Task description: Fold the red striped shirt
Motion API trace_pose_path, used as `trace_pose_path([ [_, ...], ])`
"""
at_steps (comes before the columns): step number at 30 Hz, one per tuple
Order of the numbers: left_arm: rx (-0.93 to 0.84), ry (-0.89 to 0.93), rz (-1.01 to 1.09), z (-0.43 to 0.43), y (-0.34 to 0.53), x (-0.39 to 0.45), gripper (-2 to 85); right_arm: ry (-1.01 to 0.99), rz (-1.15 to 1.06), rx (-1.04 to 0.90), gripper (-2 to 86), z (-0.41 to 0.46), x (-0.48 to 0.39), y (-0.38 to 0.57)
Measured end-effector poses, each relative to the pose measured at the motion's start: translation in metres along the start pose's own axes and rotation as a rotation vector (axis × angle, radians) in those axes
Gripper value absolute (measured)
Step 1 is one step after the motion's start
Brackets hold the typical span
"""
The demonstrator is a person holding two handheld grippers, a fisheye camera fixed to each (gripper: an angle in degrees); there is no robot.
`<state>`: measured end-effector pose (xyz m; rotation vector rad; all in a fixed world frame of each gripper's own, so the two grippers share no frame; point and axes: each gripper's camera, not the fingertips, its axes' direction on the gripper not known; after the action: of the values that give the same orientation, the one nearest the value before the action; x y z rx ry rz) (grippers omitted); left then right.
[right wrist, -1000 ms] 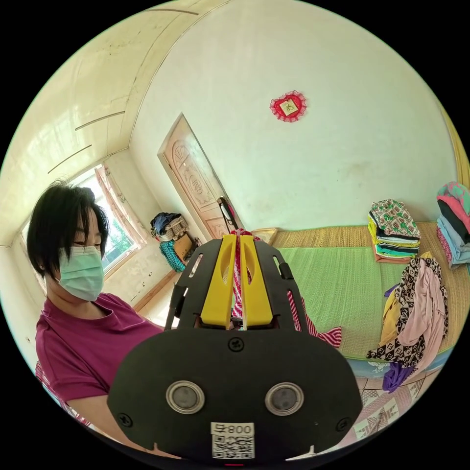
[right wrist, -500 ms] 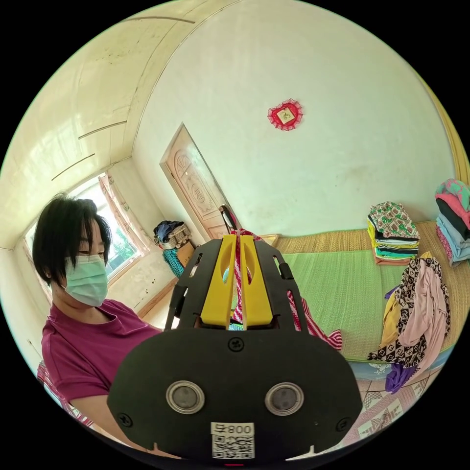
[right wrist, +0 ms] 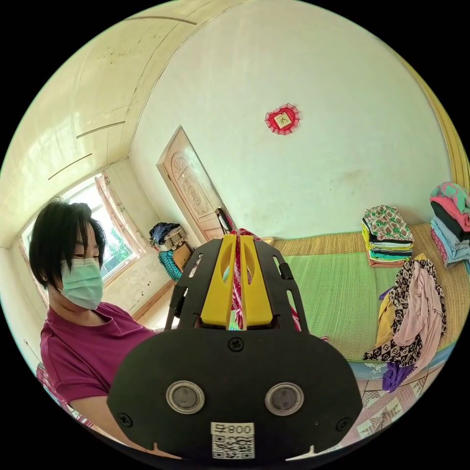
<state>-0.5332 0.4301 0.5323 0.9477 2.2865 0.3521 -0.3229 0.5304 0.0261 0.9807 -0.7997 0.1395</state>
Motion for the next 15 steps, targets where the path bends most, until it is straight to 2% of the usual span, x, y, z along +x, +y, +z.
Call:
trace_pose_path([
  [5,0.039,0.03,0.021,-0.026,-0.006,0.019,0.7,-0.034,0.016,0.016,0.8,0.002,0.007,0.002],
  [6,0.02,0.058,0.03,-0.024,-0.006,0.022,0.8,-0.047,0.011,0.016,0.8,0.004,0.005,0.001],
  [8,-0.144,0.197,0.07,-0.001,0.003,0.035,1.4,-0.063,-0.006,0.012,0.8,0.008,-0.001,0.0],
  [10,-0.221,0.242,0.075,0.017,0.018,0.043,2.4,-0.083,-0.026,0.0,0.8,0.013,-0.008,-0.001],
  [15,-0.184,0.27,-0.065,0.051,0.048,0.038,5.7,-0.115,-0.068,-0.07,0.7,0.038,-0.03,-0.002],
])
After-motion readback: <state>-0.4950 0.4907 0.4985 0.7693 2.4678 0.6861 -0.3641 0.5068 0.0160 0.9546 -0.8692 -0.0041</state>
